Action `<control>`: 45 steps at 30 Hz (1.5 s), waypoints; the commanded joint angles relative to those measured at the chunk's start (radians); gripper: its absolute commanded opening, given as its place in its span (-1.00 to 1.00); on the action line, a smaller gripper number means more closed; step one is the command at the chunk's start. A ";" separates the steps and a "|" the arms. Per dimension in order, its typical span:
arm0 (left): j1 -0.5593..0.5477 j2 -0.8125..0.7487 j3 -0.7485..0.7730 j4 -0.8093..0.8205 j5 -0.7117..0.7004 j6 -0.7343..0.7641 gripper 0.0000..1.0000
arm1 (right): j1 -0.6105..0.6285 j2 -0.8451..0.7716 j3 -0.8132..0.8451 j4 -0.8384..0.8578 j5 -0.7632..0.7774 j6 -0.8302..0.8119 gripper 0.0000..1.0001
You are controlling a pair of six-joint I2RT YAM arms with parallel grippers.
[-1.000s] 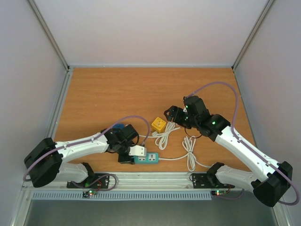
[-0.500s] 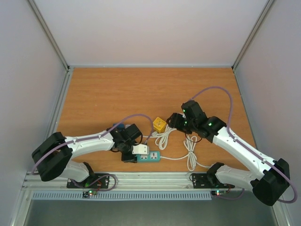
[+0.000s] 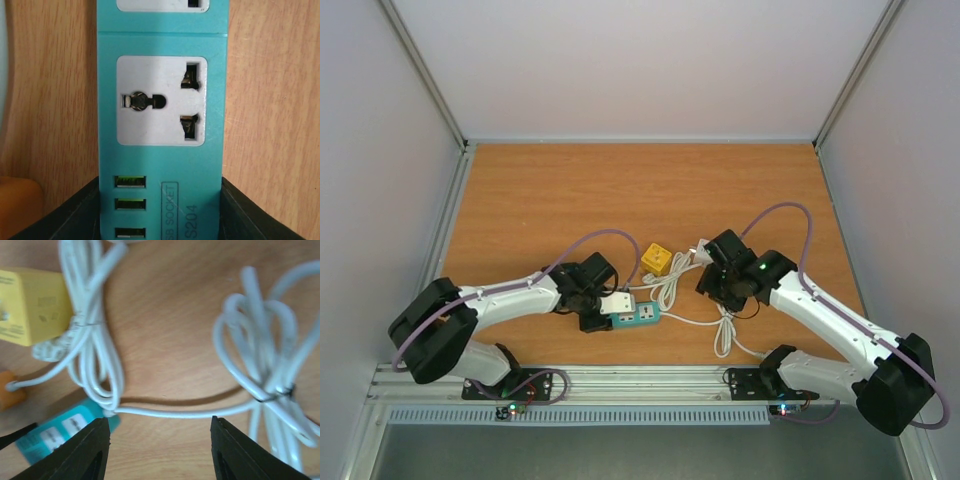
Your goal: Insert the plug
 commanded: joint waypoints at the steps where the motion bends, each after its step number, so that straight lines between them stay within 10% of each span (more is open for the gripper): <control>1: 0.032 0.043 -0.091 0.013 -0.134 0.036 -0.99 | 0.007 0.011 0.043 -0.166 0.057 0.074 0.09; 10: 0.060 -0.041 -0.127 -0.036 -0.134 0.090 -0.99 | 0.023 0.137 0.078 -0.268 0.142 0.113 0.14; 36: 0.088 -0.001 -0.072 -0.153 0.023 0.246 -0.99 | 0.032 0.484 0.030 0.427 0.183 -0.202 -0.31; 41: 0.063 0.018 -0.071 -0.164 0.055 0.276 -0.99 | 0.035 0.464 0.082 0.358 0.208 -0.272 0.09; 45: 0.039 0.011 -0.058 -0.177 0.105 0.280 -0.99 | 0.035 0.359 0.150 0.281 0.206 -0.288 0.96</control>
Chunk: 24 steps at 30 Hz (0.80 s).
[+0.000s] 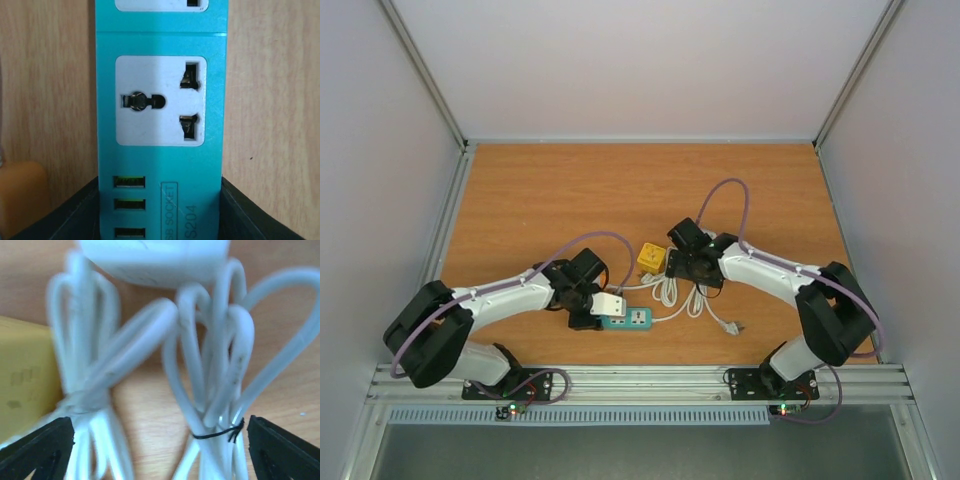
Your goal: Insert the plug
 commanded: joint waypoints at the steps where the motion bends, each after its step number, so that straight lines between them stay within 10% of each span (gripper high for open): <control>1: -0.038 0.044 -0.036 -0.116 0.064 0.056 -0.95 | 0.004 -0.111 0.101 -0.010 -0.007 -0.053 0.97; 11: -0.031 -0.077 0.044 -0.203 0.089 0.058 0.94 | 0.008 -0.185 0.086 0.272 -0.009 -0.084 0.97; 24: 0.010 -0.112 0.320 -0.096 0.069 0.126 0.99 | 0.004 -0.272 0.041 0.438 0.090 -0.075 0.97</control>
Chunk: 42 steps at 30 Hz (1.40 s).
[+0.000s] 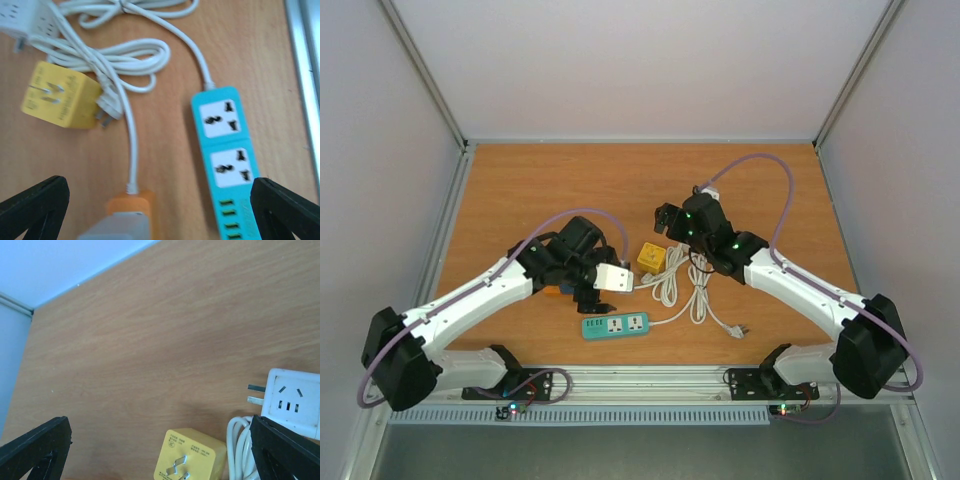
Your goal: Insert the plug
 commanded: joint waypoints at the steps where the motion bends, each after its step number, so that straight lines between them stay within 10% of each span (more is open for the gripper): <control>1: 0.025 0.086 0.040 0.139 0.002 0.080 0.99 | 0.002 -0.070 -0.036 0.073 0.070 0.002 0.97; 22: 0.121 0.722 0.529 0.031 0.127 0.408 0.92 | -0.157 -0.281 -0.230 0.182 -0.137 0.108 0.82; 33: 0.122 0.857 0.650 -0.114 0.098 0.489 0.58 | -0.157 -0.263 -0.246 0.219 -0.155 0.113 0.61; 42: 0.123 0.844 0.626 -0.049 0.173 0.406 -0.15 | -0.158 -0.254 -0.254 0.228 -0.151 0.120 0.53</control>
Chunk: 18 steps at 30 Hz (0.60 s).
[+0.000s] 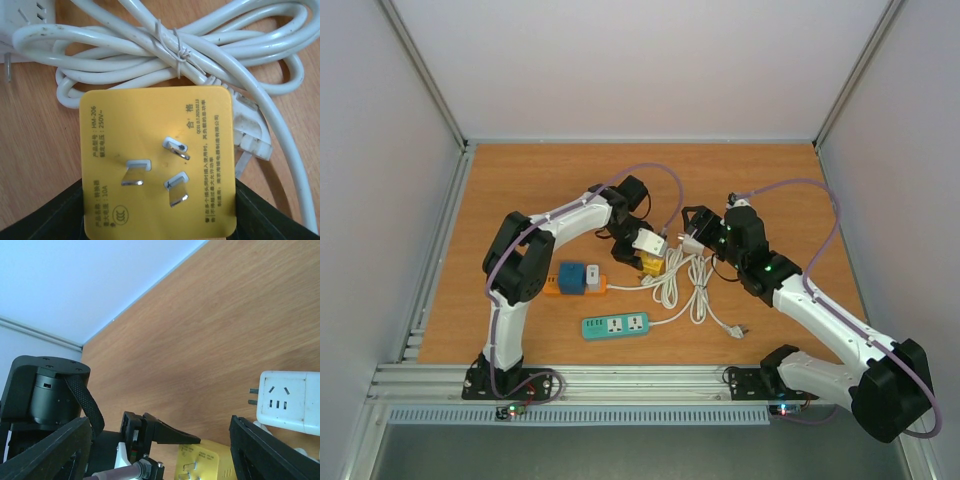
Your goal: Insert the plug
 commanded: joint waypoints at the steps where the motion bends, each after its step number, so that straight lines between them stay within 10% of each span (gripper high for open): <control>1: -0.001 -0.014 -0.011 0.040 0.074 -0.053 -0.28 | -0.003 0.002 -0.012 0.034 0.003 0.011 0.53; 5: 0.003 -0.041 -0.033 0.090 0.043 -0.141 -0.76 | -0.003 -0.008 -0.018 0.036 -0.002 0.017 0.53; 18: 0.067 -0.707 -0.431 0.420 0.207 -0.210 -0.99 | -0.009 -0.090 -0.079 0.217 -0.413 0.032 0.64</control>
